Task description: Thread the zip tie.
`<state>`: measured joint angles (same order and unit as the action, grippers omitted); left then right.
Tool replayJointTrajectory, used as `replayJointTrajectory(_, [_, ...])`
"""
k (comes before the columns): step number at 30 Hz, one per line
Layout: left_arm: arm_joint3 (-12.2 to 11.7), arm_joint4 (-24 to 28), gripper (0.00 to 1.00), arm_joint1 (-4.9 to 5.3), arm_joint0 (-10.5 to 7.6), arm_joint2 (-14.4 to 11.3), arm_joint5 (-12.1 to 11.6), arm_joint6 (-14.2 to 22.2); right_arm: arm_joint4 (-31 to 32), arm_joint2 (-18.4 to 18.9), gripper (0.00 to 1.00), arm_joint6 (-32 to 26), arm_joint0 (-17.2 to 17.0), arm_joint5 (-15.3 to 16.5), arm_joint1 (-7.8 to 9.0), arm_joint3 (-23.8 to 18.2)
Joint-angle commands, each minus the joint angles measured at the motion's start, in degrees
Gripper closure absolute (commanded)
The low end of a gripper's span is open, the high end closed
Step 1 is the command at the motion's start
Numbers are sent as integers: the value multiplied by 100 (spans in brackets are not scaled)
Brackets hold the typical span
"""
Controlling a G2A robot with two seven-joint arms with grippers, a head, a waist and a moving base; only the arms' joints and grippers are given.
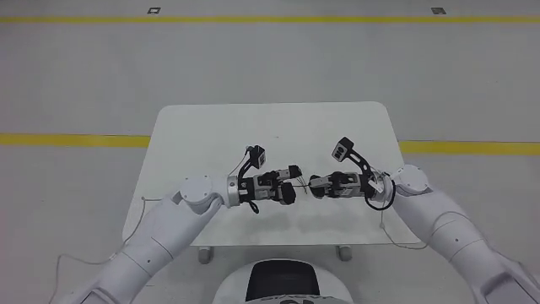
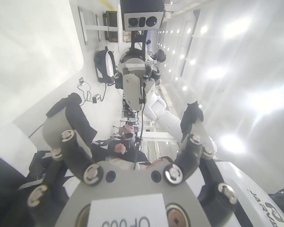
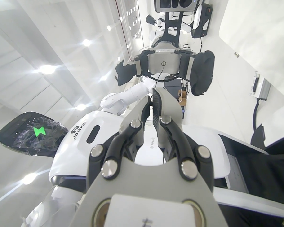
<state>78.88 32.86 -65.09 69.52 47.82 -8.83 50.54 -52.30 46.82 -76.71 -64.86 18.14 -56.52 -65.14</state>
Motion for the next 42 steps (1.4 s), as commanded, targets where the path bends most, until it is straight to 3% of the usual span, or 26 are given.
replayJointTrajectory(1, [35,-24,0,0,8,-10,35,-76,38,30,100,15,-16,-4,-9,-23])
replayJointTrajectory(18, [52,121,0,38,68,40,-34,88,180,288,100,45,-148,3,-84,-43])
replayJointTrajectory(42, [-20,180,0,22,-18,-80,-30,152,397,539,100,-59,-278,-106,-175,-102])
